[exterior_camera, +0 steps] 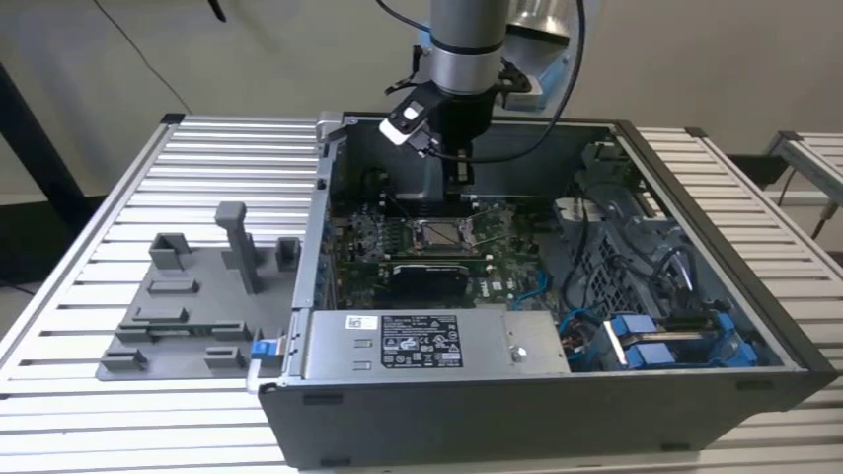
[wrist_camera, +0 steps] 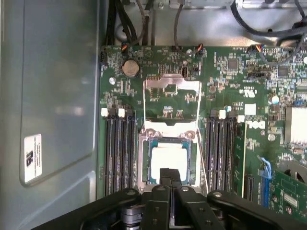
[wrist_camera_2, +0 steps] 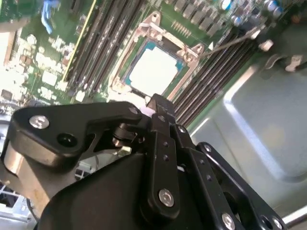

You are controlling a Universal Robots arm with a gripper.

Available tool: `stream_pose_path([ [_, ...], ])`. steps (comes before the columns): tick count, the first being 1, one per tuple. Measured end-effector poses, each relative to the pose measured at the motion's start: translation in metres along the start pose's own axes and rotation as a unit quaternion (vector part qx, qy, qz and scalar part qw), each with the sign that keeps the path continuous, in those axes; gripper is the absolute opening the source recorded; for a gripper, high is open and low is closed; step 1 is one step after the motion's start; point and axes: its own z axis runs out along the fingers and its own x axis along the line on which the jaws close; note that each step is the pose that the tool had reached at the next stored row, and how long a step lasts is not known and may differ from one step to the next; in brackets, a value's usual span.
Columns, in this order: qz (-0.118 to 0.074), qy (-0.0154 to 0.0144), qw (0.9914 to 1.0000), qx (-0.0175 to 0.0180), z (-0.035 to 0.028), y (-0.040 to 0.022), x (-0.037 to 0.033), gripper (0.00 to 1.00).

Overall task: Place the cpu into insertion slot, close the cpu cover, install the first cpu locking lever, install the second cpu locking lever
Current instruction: 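Close the cpu cover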

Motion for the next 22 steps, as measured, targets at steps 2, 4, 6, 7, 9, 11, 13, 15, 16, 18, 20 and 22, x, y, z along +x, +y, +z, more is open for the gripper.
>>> stream_pose_path([
  [2, 0.000, 0.0000, 1.00000, 0.0011, 0.0004, 0.0092, -0.0001, 0.11],
  [4, 0.000, 0.0000, 1.00000, 0.0023, 0.0009, 0.0183, -0.0003, 0.11],
  [6, 0.000, 0.0000, 0.99999, 0.0039, 0.0014, 0.0275, -0.0005, 0.11],
  [7, 0.000, 0.0001, 0.99999, 0.0046, 0.0017, 0.0319, -0.0006, 0.11],
  [9, 0.000, 0.0000, 0.99998, 0.0061, 0.0021, 0.0407, -0.0007, 0.11],
  [11, 0.000, 0.0000, 0.99997, 0.0074, 0.0027, 0.0498, -0.0009, 0.11],
  [13, 0.000, 0.0001, 0.99997, 0.0077, 0.0029, 0.0530, -0.0010, 0.11],
  [15, 0.001, 0.0000, 0.99995, 0.0098, 0.0030, 0.0557, -0.0014, 0.11],
  [16, 0.001, 0.0000, 0.99993, 0.0122, 0.0031, 0.0589, -0.0016, 0.11],
  [18, 0.001, 0.0000, 0.99988, 0.0152, 0.0036, 0.0660, -0.0017, 0.11],
  [20, 0.001, 0.0001, 0.99980, 0.0198, 0.0041, 0.0751, -0.0021, 0.11],
  [22, 0.001, 0.0002, 0.99972, 0.0237, 0.0053, 0.0834, -0.0023, 0.11],
])
